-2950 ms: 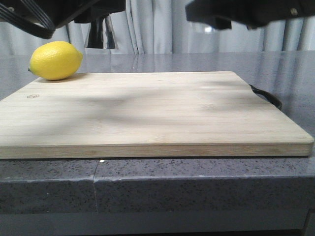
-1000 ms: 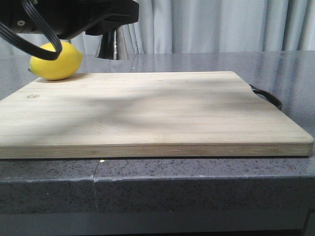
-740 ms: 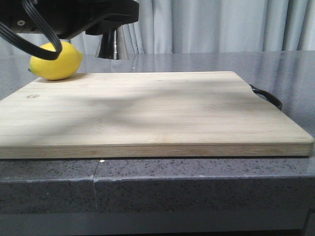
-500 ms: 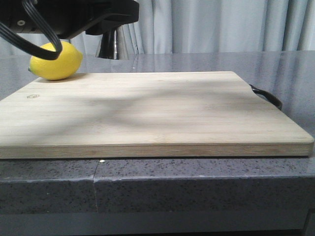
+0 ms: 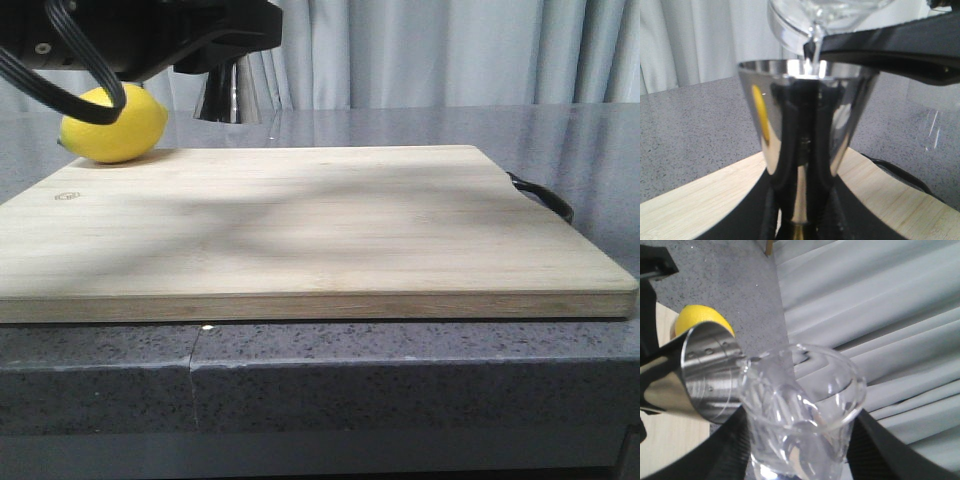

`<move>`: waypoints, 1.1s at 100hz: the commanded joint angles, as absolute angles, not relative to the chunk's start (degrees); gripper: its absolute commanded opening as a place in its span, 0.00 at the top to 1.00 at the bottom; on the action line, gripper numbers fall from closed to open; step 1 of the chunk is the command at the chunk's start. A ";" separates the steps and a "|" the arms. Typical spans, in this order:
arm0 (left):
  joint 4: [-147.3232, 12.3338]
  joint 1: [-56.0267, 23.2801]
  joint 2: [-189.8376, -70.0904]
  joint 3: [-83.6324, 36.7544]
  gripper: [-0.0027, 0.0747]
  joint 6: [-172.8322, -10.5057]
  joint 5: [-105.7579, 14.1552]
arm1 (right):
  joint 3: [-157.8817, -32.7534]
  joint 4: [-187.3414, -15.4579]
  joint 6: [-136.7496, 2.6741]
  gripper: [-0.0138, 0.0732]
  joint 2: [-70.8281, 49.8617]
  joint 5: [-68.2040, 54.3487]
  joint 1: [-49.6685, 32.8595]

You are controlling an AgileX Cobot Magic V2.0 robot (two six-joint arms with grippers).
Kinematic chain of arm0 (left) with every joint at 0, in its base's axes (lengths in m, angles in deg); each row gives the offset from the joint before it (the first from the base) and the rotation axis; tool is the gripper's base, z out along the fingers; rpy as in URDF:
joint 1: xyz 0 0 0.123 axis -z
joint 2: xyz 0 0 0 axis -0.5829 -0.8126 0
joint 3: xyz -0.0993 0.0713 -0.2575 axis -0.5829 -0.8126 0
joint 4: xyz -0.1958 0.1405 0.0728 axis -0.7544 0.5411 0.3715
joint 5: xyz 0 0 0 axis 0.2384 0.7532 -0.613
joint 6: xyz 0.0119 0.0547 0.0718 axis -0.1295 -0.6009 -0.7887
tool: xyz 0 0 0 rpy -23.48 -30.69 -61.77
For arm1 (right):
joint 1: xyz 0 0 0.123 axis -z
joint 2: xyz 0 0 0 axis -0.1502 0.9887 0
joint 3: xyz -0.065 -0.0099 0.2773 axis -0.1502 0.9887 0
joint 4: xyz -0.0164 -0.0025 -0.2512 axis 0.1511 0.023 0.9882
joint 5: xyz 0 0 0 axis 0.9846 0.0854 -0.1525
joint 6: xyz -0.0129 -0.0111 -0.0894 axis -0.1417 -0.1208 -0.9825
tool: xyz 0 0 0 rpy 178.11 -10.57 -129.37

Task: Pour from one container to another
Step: 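Tilt the beaker with the right gripper, pouring liquid into the jigger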

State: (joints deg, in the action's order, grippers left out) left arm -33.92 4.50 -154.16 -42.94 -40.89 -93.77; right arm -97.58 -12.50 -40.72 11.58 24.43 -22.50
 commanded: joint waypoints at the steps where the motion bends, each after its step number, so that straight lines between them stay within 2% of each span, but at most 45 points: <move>1: -34.26 4.86 -152.65 -41.35 0.99 -40.51 -98.37 | -99.67 -12.25 -41.00 0.52 9.38 26.38 -22.48; 110: -34.26 4.86 -152.65 -41.35 0.99 -40.51 -98.24 | -100.84 -5.60 -41.39 0.52 9.38 23.28 -22.48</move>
